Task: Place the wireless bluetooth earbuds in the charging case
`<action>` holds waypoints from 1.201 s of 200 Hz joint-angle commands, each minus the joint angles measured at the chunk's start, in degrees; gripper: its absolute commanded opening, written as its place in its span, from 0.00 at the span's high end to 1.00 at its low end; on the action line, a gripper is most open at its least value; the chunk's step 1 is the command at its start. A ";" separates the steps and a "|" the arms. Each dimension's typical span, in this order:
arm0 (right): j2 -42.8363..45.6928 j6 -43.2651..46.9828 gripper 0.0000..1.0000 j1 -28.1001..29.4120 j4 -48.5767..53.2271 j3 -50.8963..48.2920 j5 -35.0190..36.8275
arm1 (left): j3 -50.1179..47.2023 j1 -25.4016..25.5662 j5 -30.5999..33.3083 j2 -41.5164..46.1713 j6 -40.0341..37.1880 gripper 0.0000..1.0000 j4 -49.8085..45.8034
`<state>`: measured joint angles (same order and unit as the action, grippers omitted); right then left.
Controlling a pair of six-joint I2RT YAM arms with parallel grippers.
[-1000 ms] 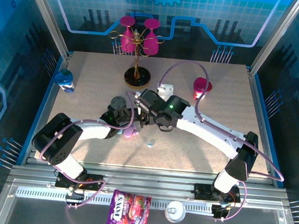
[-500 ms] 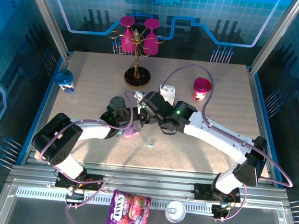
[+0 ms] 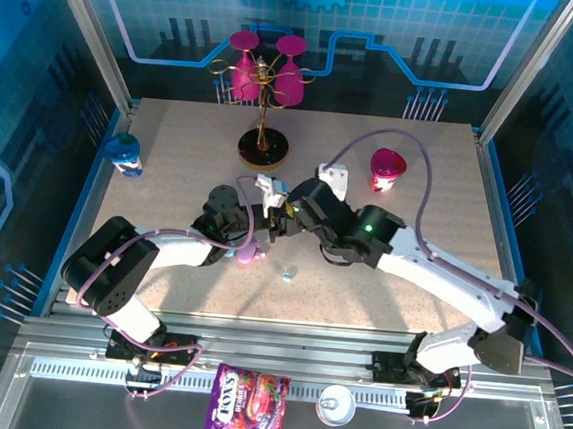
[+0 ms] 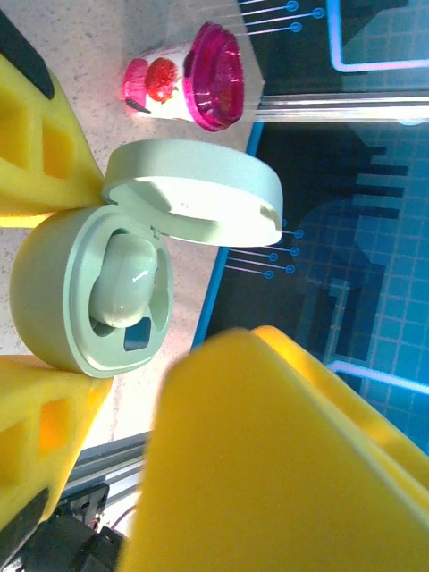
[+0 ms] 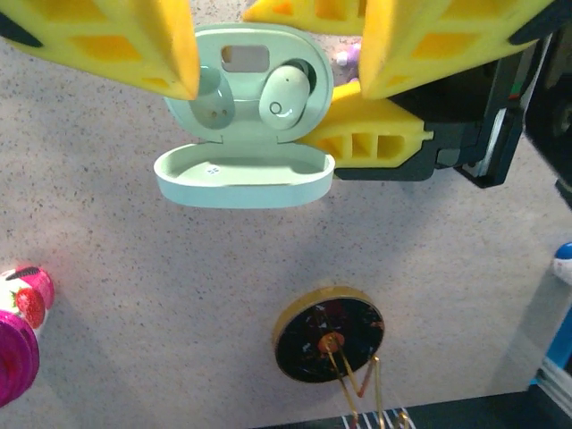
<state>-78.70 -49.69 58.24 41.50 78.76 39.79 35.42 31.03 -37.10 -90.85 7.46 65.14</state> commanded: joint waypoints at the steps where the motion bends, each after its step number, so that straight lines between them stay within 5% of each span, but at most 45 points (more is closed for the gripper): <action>1: 4.64 6.45 0.46 0.67 -7.87 -4.51 -2.46 | -1.57 0.17 -0.21 -1.17 -3.50 0.73 6.46; 52: 19.95 17.08 0.41 -5.36 -25.79 -20.62 -20.22 | -3.71 0.01 0.46 -1.23 -12.74 0.74 9.21; 112: 23.49 14.07 0.36 -16.78 -22.94 -24.44 -34.86 | -4.87 -0.35 0.39 -1.64 -13.69 0.76 14.06; 156: 20.10 11.40 0.29 -17.89 -25.64 -24.67 -38.41 | -5.93 -0.28 1.68 0.63 -16.29 0.75 12.38; 240: 13.36 9.70 0.34 -18.57 -26.10 -22.07 -39.76 | -7.03 -0.14 1.95 3.48 -17.57 0.75 11.56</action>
<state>-64.14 -39.03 40.40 17.04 54.74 1.78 29.04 30.92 -35.48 -89.10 -8.12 75.77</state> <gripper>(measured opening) 0.667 0.338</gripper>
